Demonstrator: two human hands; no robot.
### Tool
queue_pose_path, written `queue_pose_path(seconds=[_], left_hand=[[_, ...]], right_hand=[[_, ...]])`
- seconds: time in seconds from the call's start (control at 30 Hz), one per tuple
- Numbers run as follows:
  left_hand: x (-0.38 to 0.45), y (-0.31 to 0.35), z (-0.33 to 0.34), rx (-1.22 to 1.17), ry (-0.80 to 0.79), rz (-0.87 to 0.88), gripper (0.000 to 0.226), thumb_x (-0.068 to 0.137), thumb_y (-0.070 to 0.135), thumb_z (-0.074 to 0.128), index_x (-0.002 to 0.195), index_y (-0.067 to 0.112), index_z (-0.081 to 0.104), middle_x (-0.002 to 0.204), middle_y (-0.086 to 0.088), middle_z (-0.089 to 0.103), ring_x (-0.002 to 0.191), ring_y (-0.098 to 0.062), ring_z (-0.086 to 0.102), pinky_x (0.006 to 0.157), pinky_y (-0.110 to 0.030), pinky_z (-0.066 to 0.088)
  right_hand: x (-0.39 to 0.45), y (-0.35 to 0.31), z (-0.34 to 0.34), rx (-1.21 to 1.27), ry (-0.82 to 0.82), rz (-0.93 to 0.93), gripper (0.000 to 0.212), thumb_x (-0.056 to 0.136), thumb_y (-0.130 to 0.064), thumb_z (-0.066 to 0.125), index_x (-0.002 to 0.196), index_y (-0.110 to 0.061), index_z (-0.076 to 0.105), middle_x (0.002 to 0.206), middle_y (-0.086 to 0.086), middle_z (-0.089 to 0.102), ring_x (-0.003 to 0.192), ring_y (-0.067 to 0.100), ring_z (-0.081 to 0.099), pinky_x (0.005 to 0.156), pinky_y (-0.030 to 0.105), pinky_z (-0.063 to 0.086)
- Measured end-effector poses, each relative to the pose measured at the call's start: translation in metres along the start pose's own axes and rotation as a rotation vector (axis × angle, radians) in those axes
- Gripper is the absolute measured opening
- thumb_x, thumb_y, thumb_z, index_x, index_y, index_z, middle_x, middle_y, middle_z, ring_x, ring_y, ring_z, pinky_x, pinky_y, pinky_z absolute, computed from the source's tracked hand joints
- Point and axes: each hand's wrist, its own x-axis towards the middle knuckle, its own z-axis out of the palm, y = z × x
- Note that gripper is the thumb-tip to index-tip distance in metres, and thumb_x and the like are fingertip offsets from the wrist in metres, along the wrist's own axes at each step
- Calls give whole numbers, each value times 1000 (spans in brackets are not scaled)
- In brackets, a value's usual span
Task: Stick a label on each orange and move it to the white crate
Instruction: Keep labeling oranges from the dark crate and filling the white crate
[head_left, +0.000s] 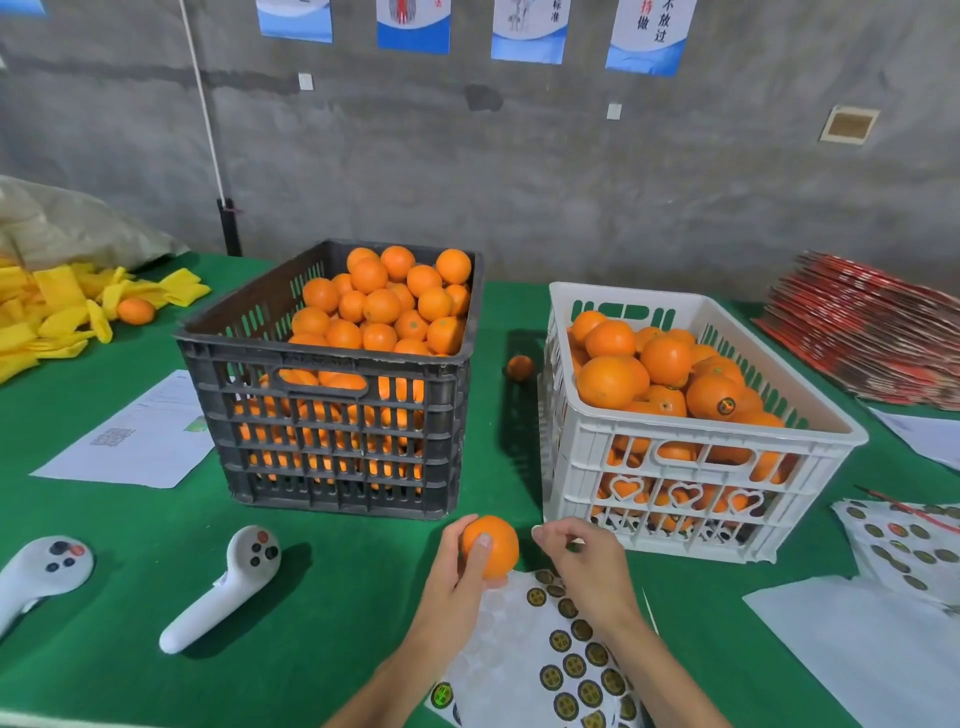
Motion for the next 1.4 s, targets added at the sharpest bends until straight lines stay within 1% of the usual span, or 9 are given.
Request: queue_pose_path(seconds=[0.13, 0.43, 0.6, 0.67, 0.87, 1.0, 1.1, 1.27, 1.4], left_hand=[[7, 20, 3, -138, -4, 22, 52, 92, 58, 56, 137, 32, 53, 138, 4, 52, 105, -10, 72, 92, -39, 62], [16, 109, 7, -321, -68, 212, 46, 94, 46, 60, 134, 24, 59, 134, -6, 63, 119, -21, 69, 92, -36, 61], [36, 162, 16, -266, -17, 256, 48, 88, 58, 61, 129, 34, 57, 131, -4, 64, 114, -19, 71, 98, -43, 60], [50, 182, 23, -202, -5, 298, 61, 89, 68, 60, 135, 29, 56, 131, -2, 65, 115, -18, 69, 101, -46, 58], [103, 237, 37, -96, -127, 361, 54, 106, 41, 53, 155, 17, 45, 144, -5, 59, 128, -19, 63, 112, -47, 50], [132, 264, 18, 154, -109, 464, 47, 103, 44, 58, 146, 24, 53, 138, 5, 62, 118, -9, 66, 108, -36, 52], [160, 274, -11, 291, -14, 472, 35, 104, 36, 60, 136, 22, 59, 115, -1, 71, 97, -11, 71, 94, -37, 58], [221, 279, -55, 526, 120, 453, 31, 102, 22, 64, 132, 13, 62, 127, 1, 63, 103, -17, 65, 94, -31, 50], [276, 279, -76, 663, 176, 435, 34, 98, 14, 68, 131, 12, 63, 134, -7, 65, 108, -26, 67, 96, -38, 53]], right_hand=[[-3, -32, 3, 43, 82, -185, 11, 92, -29, 76, 90, -40, 77, 90, -21, 71, 82, 6, 63, 72, 18, 49], [5, -106, -37, 314, -45, -311, 13, 88, -27, 80, 100, -28, 82, 101, -4, 69, 79, 21, 67, 75, 31, 57], [12, -129, -47, -336, 115, -607, 66, 86, -67, 63, 144, -35, 52, 133, -19, 45, 98, 6, 60, 75, 20, 55], [21, -141, -49, -511, 260, -685, 70, 91, -63, 60, 149, -28, 46, 141, -11, 42, 100, 8, 60, 67, 24, 58], [76, -169, -81, -361, 363, -668, 60, 95, -45, 68, 145, -16, 51, 136, -2, 54, 110, 0, 51, 90, 9, 46], [121, -168, -118, -444, 443, -536, 57, 97, -35, 67, 146, -14, 45, 142, 4, 51, 117, 25, 61, 99, 43, 54], [146, -162, -140, -488, 480, -426, 58, 98, -27, 67, 149, -11, 44, 153, 9, 47, 124, 33, 59, 103, 48, 52], [173, -160, -130, -629, 510, -419, 47, 103, -29, 57, 148, -18, 51, 162, -1, 38, 101, 24, 69, 76, 38, 57], [195, -180, -105, -609, 486, -491, 49, 102, -36, 57, 149, -26, 50, 160, -7, 41, 101, 14, 71, 80, 34, 58]])
